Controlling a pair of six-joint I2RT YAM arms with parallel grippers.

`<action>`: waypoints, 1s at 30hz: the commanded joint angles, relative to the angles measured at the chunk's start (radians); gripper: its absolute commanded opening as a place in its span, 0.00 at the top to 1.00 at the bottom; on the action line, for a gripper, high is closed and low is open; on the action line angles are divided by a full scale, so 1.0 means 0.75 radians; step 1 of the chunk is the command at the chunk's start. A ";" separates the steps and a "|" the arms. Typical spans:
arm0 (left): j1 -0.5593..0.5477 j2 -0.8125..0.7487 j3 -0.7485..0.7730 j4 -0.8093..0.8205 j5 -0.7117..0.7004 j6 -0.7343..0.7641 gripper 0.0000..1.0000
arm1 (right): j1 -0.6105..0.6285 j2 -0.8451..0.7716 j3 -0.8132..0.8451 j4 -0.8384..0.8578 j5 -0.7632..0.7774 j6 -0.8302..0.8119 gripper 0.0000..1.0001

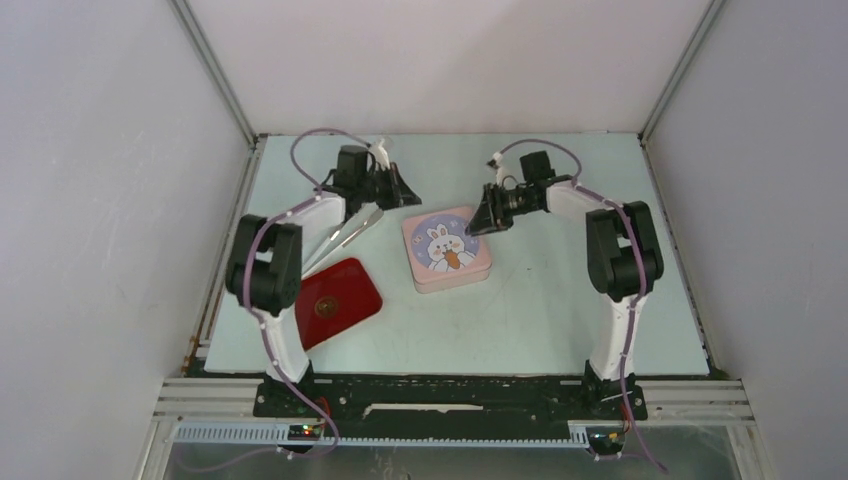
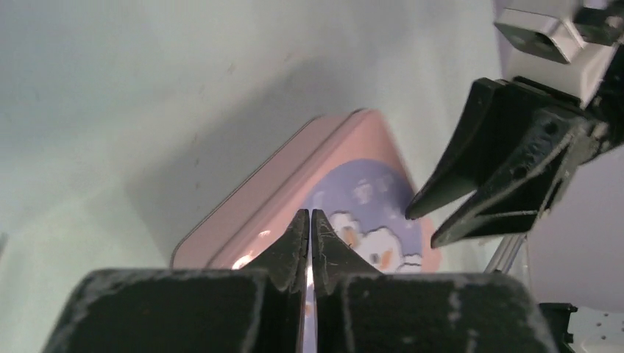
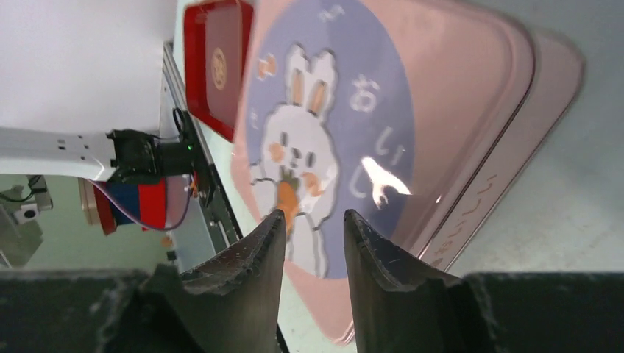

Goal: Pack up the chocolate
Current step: Adjust the packing box at the center of the board, then reset both arms

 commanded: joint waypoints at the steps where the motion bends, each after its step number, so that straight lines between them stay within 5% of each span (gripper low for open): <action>1: 0.000 0.203 -0.086 0.089 0.081 -0.166 0.95 | 0.027 0.184 -0.039 -0.015 0.000 -0.027 0.63; 5: 0.000 0.303 -0.038 0.073 0.104 -0.180 0.95 | 0.006 0.263 -0.006 -0.037 0.001 -0.031 0.62; 11: 0.017 0.163 0.006 0.048 0.088 -0.111 0.92 | -0.103 0.033 0.002 -0.091 -0.022 -0.106 0.54; 12: 0.027 0.133 0.031 0.031 0.079 -0.085 0.92 | -0.130 -0.021 0.007 -0.110 -0.011 -0.126 0.49; 14: 0.053 0.069 0.077 0.010 0.055 -0.022 0.89 | -0.176 -0.120 0.029 -0.186 0.055 -0.192 0.03; 15: 0.067 0.039 0.099 -0.027 0.039 0.018 0.87 | -0.197 -0.162 0.045 -0.235 0.089 -0.238 0.01; 21: 0.099 -0.182 0.135 -0.182 -0.175 0.369 0.73 | -0.281 -0.422 0.016 -0.339 0.235 -0.456 0.00; 30: 0.099 -0.513 0.019 -0.327 -0.572 0.618 0.35 | -0.382 -0.741 -0.085 -0.091 0.624 -0.356 0.01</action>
